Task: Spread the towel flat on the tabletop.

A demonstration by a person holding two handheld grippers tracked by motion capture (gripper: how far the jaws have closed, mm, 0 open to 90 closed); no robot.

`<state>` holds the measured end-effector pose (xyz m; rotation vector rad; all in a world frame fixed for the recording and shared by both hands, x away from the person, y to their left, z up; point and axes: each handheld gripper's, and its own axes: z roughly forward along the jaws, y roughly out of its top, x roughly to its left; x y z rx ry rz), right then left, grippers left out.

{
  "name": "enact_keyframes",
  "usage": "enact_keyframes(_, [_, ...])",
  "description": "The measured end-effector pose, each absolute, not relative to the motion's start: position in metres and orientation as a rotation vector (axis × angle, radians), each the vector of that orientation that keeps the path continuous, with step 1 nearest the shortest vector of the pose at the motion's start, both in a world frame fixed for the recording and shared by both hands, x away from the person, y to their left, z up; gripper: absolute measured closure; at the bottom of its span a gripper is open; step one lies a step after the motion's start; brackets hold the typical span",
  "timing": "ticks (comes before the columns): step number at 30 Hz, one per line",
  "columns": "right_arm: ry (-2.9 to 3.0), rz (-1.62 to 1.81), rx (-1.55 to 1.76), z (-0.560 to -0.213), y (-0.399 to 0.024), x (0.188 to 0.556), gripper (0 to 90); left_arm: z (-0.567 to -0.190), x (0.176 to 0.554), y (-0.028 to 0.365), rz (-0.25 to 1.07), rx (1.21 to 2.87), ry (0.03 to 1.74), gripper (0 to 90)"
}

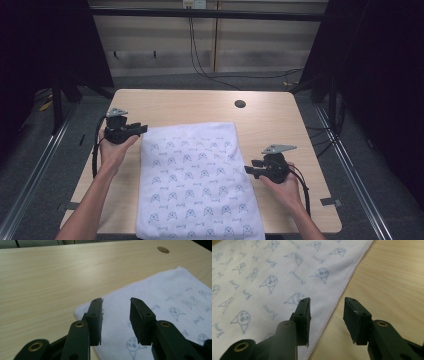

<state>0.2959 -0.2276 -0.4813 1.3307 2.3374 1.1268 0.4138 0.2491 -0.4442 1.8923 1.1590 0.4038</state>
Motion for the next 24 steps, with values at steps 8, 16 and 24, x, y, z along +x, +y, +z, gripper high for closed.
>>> enact_keyframes(8, [2.357, 1.113, 1.327, -0.488, -0.203, 0.338, 60.0, -0.473, 0.382, 0.233, 0.317, 1.999, 1.085, 64.3])
enact_keyframes(16, [2.342, 1.134, 1.362, -0.505, -0.193, 0.365, 64.0, -0.493, 0.368, 0.223, 0.281, 2.090, 1.053, 57.0])
enact_keyframes(24, [2.297, 1.002, 1.349, -0.503, -0.217, 0.351, 64.1, -0.504, 0.378, 0.209, 0.306, 2.087, 1.034, 54.9])
